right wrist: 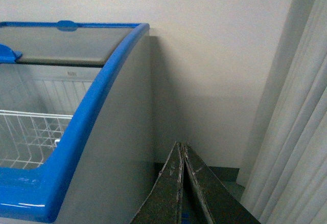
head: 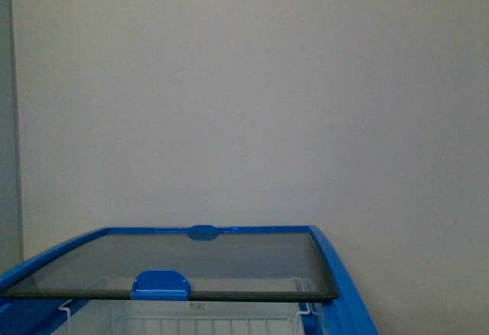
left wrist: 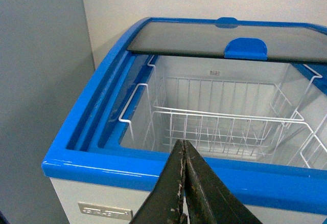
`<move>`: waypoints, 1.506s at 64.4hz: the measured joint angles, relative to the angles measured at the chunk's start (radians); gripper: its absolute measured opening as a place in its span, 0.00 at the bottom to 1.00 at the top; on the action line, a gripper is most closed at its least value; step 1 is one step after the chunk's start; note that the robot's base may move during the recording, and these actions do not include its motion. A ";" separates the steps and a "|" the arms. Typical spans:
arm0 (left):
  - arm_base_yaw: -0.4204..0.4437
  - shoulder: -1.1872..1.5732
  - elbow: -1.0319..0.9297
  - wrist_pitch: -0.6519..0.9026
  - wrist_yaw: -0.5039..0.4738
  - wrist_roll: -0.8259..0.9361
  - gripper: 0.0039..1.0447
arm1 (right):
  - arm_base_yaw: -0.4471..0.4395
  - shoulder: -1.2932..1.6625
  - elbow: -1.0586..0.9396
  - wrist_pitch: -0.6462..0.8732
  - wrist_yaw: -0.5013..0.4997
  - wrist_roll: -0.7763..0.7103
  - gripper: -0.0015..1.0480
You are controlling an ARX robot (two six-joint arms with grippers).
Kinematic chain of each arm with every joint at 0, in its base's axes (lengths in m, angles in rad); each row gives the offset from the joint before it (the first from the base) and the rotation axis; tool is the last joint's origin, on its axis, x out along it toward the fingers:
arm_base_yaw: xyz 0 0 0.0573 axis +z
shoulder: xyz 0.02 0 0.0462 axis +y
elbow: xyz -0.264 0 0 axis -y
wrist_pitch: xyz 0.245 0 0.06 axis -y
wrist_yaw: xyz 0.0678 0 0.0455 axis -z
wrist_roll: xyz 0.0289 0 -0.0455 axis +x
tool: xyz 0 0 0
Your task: Put drink in fridge
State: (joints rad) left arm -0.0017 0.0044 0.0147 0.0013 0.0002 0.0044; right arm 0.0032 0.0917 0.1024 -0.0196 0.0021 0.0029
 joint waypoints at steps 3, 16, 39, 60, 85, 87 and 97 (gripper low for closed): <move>0.000 0.000 0.000 0.000 0.000 0.000 0.02 | 0.000 -0.008 -0.011 0.002 0.000 0.000 0.03; 0.000 0.000 0.000 0.000 0.000 0.000 0.02 | 0.000 -0.029 -0.034 0.007 0.000 0.000 0.03; 0.000 0.000 0.000 0.000 0.000 0.000 0.02 | -0.001 -0.083 -0.087 0.017 -0.002 0.000 0.03; 0.000 0.000 0.000 0.000 0.000 -0.002 0.30 | -0.001 -0.086 -0.087 0.017 -0.002 -0.001 0.34; 0.000 0.000 0.000 0.000 0.000 -0.002 0.91 | -0.001 -0.086 -0.087 0.017 -0.002 -0.001 0.92; 0.000 0.000 0.000 0.000 0.000 -0.002 0.94 | -0.001 -0.086 -0.087 0.017 -0.002 -0.001 0.94; 0.000 0.000 0.000 0.000 0.000 -0.002 0.92 | -0.001 -0.086 -0.087 0.017 -0.002 -0.001 0.93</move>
State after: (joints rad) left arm -0.0017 0.0044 0.0147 0.0013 0.0002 0.0025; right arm 0.0021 0.0055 0.0158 -0.0025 0.0002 0.0021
